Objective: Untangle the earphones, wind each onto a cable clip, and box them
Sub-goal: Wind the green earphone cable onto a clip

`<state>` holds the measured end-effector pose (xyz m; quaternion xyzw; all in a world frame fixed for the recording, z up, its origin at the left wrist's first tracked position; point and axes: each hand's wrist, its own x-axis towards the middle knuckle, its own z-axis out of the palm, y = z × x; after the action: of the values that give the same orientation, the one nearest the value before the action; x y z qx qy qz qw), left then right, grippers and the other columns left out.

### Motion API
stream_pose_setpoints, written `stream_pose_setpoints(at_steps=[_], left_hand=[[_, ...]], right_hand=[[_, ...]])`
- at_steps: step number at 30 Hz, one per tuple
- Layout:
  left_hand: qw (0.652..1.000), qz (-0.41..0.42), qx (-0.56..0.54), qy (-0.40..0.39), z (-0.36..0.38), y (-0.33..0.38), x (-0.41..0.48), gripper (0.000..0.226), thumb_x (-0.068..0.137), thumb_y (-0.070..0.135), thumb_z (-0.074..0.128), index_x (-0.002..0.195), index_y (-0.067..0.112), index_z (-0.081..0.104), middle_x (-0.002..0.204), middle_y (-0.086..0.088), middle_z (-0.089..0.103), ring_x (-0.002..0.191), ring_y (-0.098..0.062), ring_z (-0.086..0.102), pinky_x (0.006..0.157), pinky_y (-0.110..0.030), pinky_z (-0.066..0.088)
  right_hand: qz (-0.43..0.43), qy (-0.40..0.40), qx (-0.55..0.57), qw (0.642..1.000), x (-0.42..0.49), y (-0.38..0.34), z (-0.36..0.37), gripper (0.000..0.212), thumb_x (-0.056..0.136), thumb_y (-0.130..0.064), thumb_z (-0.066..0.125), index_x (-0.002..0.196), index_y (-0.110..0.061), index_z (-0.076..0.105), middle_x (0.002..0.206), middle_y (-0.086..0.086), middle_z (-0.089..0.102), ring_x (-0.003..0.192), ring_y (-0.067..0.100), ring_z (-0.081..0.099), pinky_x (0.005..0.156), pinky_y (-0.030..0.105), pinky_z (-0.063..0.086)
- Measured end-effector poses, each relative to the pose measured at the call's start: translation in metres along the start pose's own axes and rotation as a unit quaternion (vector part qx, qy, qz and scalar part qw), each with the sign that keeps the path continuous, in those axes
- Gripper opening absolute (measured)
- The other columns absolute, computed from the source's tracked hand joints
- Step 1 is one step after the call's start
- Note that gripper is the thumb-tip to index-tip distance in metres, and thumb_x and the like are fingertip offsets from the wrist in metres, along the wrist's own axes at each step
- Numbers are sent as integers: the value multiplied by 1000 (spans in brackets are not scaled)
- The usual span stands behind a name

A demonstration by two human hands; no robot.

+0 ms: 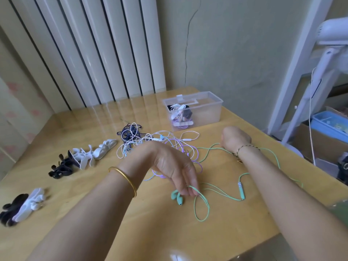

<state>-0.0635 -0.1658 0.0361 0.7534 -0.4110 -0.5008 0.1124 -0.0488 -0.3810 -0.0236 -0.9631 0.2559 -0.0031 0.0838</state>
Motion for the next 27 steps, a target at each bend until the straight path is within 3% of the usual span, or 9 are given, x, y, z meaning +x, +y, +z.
stream_pose_setpoints(at_steps=[3,6,10,13,15,17,21,24,27], left_hand=[[1000,15,5,13,-3,-1,-8,35,87,-6,60,120,6,63,106,0,67,98,-11,63,95,-33,49],[998,29,-14,53,-8,0,-17,32,88,-8,56,113,10,65,107,-3,68,102,-12,64,94,-29,50],[971,51,-111,207,-16,-2,-28,23,90,-6,52,101,9,66,87,-2,70,83,-13,67,79,-24,55],[878,77,-204,426,-22,-6,-35,19,92,-2,52,96,11,65,76,0,66,70,-10,63,65,-21,53],[803,100,-236,538,-24,-10,-38,18,93,2,53,104,12,63,88,-3,64,78,-11,61,65,-20,53],[762,120,-226,595,-23,-14,-39,27,95,8,54,120,16,60,109,0,62,96,-10,60,71,-18,51],[766,150,-193,595,-15,-25,-47,32,97,16,52,129,17,57,120,4,63,110,-4,58,79,-10,46],[762,151,-236,584,-7,-36,-53,23,99,14,47,115,13,64,94,1,70,81,-6,66,73,-16,46],[755,160,-278,572,1,-47,-59,20,98,11,48,86,15,64,67,7,61,59,-6,54,64,-16,46]], right_hand=[[7,41,-9,999,-4,-2,-3,23,92,-4,48,106,-11,64,116,8,62,105,28,61,71,27,40],[-25,180,52,982,-11,-2,-9,18,91,1,45,103,-5,57,109,15,56,92,36,60,66,32,38],[-203,295,227,905,-26,-16,-26,4,90,-5,50,92,-6,53,84,7,55,78,35,55,65,39,43],[-281,259,418,824,-49,-40,-41,12,85,-11,47,92,-14,57,81,5,63,75,26,62,69,38,50],[-298,217,534,761,-64,-58,-50,11,88,-11,45,89,-17,55,74,6,60,69,20,60,66,38,52],[-318,185,578,728,-73,-73,-57,16,87,-5,50,85,-21,51,73,2,55,68,18,56,63,39,52],[-348,40,605,716,-82,-93,-68,35,78,19,41,82,-16,42,71,4,51,55,15,50,53,32,45],[-375,-43,589,715,-83,-103,-70,31,67,15,37,79,-14,39,67,5,53,49,15,47,43,26,37],[-398,-60,544,737,-79,-118,-67,37,69,21,38,79,-15,38,69,5,56,49,13,49,42,21,37]])
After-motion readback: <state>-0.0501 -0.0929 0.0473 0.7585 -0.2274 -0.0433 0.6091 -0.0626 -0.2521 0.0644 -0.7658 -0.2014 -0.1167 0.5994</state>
